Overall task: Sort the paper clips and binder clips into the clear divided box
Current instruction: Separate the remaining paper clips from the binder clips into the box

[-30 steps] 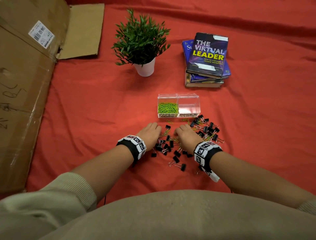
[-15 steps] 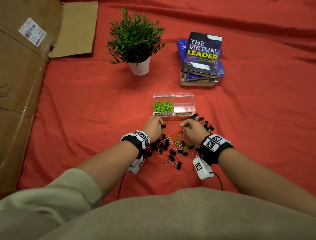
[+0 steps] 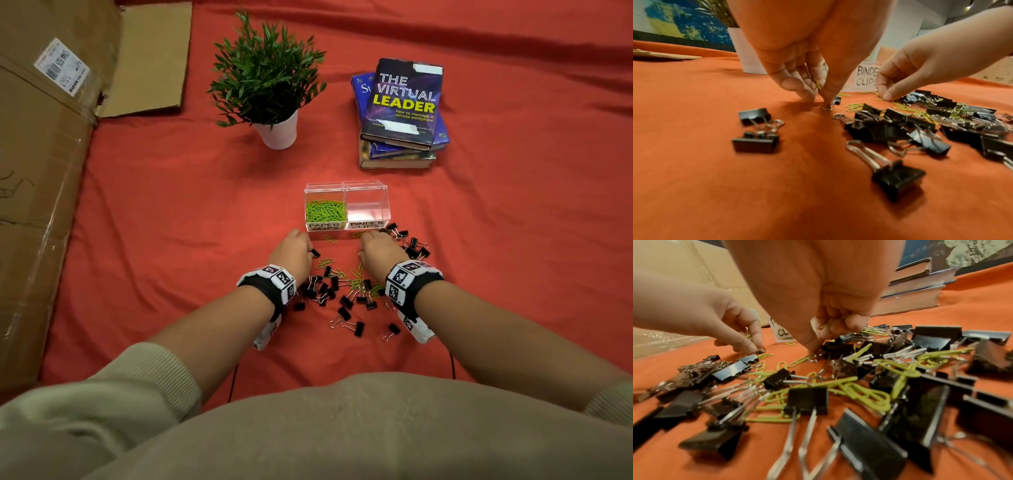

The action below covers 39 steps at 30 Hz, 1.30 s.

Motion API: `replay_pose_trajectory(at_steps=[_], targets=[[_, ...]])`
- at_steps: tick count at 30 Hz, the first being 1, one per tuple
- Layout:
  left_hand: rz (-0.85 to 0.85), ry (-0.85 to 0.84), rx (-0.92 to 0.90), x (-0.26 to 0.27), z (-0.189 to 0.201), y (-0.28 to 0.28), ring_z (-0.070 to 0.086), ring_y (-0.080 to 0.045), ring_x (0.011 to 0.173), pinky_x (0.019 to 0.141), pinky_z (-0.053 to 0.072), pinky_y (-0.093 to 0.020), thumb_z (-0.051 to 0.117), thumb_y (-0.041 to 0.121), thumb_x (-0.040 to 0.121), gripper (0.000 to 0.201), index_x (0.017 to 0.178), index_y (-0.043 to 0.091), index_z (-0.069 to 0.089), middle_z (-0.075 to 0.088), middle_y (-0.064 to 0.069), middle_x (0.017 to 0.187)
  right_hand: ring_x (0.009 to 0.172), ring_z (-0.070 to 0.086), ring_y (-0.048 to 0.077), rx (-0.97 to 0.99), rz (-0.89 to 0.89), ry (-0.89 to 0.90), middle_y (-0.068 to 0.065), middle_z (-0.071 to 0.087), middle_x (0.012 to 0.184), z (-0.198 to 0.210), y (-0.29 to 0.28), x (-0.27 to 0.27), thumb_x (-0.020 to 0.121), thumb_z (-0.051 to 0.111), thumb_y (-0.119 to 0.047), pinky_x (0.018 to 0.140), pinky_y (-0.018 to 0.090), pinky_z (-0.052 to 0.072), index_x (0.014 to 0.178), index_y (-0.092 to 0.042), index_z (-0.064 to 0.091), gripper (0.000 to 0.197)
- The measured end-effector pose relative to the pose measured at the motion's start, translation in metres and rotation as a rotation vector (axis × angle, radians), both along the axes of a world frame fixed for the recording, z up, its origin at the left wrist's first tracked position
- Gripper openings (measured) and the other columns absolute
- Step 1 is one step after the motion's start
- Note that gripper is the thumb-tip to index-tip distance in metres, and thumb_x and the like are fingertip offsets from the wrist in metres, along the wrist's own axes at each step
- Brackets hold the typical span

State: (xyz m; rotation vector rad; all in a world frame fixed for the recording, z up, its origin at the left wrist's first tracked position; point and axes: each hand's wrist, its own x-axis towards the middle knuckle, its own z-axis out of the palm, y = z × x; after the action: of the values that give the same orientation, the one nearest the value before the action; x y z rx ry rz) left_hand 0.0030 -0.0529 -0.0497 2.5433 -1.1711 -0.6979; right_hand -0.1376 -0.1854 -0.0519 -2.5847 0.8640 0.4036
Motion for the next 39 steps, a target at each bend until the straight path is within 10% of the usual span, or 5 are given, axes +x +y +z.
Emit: replay_pose_trajectory(at_steps=[12, 19, 29, 36, 39], targets=[[-0.078, 0.140, -0.056, -0.016, 0.014, -0.003, 0.059, -0.025, 0.093, 0.080, 0.047, -0.033, 0.039, 0.007, 0.092, 0.027, 0.115, 0.011, 0.052, 0.062, -0.010, 0.110, 0.115, 0.045, 0.031, -0.046, 0.068, 0.154, 0.018, 0.048, 0.125, 0.006, 0.010, 0.004, 0.093, 0.040, -0.013, 0.098, 0.039, 0.042, 0.124, 0.002, 0.042, 0.035], [-0.325, 0.015, 0.076, -0.011, 0.002, -0.002, 0.053, -0.029, 0.112, 0.097, 0.045, -0.040, 0.051, 0.007, 0.085, 0.033, 0.117, 0.008, 0.056, 0.055, -0.010, 0.115, 0.053, 0.044, 0.013, 0.390, -0.323, -0.203, -0.001, 0.051, 0.066, 0.028, -0.003, -0.010, 0.090, 0.048, -0.012, 0.048, 0.022, 0.037, 0.075, -0.015, 0.046, 0.015], [-0.453, -0.183, 0.140, -0.020, 0.000, -0.001, 0.054, -0.032, 0.102, 0.084, 0.046, -0.042, 0.046, 0.000, 0.088, 0.016, 0.101, 0.003, 0.054, 0.054, -0.014, 0.105, 0.061, 0.053, 0.018, 1.065, -0.791, -0.333, 0.010, 0.053, 0.075, 0.037, -0.003, -0.018, 0.087, 0.039, 0.003, 0.056, 0.028, 0.047, 0.088, 0.001, 0.059, 0.021], [-0.427, -0.192, 0.172, -0.017, -0.001, -0.002, 0.052, -0.033, 0.105, 0.087, 0.045, -0.043, 0.044, 0.007, 0.089, 0.023, 0.111, 0.001, 0.049, 0.050, -0.016, 0.114, 0.055, 0.048, 0.019, 0.234, -0.255, 0.117, 0.005, 0.048, 0.062, 0.027, 0.020, -0.009, 0.088, 0.054, -0.021, 0.049, 0.025, 0.041, 0.059, -0.009, 0.045, 0.032], [-0.328, -0.073, 0.075, -0.016, 0.004, 0.002, 0.055, -0.032, 0.090, 0.076, 0.044, -0.040, 0.045, 0.011, 0.090, 0.018, 0.105, 0.002, 0.050, 0.049, -0.015, 0.109, 0.081, 0.058, 0.026, 0.093, -0.096, 0.170, 0.015, 0.058, 0.096, 0.020, 0.030, -0.009, 0.092, 0.052, -0.023, 0.070, 0.032, 0.050, 0.087, -0.002, 0.060, 0.024]])
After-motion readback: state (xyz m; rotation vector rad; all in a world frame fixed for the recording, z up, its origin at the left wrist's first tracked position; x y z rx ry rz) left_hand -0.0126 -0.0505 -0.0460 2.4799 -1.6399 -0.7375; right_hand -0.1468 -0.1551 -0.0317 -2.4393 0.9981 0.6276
